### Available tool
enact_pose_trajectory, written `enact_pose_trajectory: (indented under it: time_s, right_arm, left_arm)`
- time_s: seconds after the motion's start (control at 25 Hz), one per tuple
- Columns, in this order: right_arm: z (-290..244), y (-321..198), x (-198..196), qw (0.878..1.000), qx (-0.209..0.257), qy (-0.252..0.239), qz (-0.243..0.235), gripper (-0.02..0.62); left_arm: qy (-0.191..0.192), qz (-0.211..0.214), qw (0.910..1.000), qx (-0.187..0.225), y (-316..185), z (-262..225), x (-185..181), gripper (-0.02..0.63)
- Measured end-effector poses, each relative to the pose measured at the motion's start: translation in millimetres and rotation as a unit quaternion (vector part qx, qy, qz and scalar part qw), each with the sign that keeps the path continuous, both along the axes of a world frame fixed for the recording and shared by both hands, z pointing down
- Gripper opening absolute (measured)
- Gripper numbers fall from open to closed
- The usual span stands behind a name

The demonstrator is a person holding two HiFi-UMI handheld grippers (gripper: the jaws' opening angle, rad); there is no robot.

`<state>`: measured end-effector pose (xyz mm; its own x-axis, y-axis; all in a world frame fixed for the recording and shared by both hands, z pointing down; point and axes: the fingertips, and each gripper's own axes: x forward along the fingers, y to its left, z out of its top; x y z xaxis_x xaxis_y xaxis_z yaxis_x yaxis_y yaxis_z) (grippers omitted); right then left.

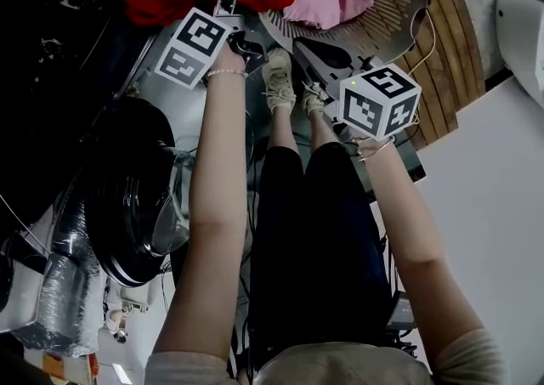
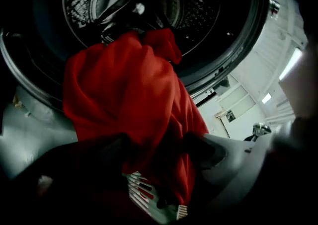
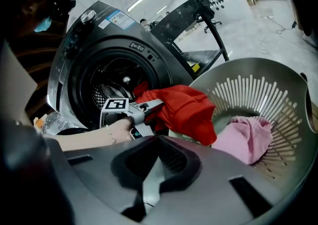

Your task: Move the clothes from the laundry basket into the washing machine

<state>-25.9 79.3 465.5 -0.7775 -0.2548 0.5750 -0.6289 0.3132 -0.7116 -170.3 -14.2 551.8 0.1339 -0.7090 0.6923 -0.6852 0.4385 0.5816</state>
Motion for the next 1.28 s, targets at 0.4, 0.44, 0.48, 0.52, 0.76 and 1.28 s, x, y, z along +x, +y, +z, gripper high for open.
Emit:
enact_pose_trajectory:
  time_s: [0.4,0.44,0.48,0.52,0.76,1.28]
  right_arm:
    - [-6.3,-6.5,-3.5,1.000,0.010,-0.006,0.003,0.009]
    - [-6.7,-8.3,-3.3,1.000,0.011,-0.005,0.004,0.009]
    - [-6.5,-9.8,-3.4,1.000,0.011,-0.004,0.006,0.009]
    - [-6.3,-10.5,-4.2,1.000,0.009,-0.002,0.007,0.009]
    - [-8.1,-6.7,-12.9,1.000,0.001,-0.004,0.009,0.009]
    - [0.2,4.6,-15.2,1.000,-0.006,0.015,-0.003,0.009]
  left_arm:
    - [-0.164,0.107,0.9766,0.089,-31.7,-50.3,-30.3,0.067]
    - [-0.187,0.113,0.9707,0.100,-39.6,-60.2,-39.6,0.067]
    - [-0.207,0.116,0.9651,0.111,-47.3,-69.2,-48.6,0.066]
    - [-0.224,0.117,0.9600,0.120,-53.7,-76.6,-57.1,0.064]
    - [-0.323,0.104,0.9307,0.136,-75.2,-107.0,-95.4,0.061]
    - [-0.311,-0.048,0.9431,0.109,-77.0,-113.0,-155.5,0.266]
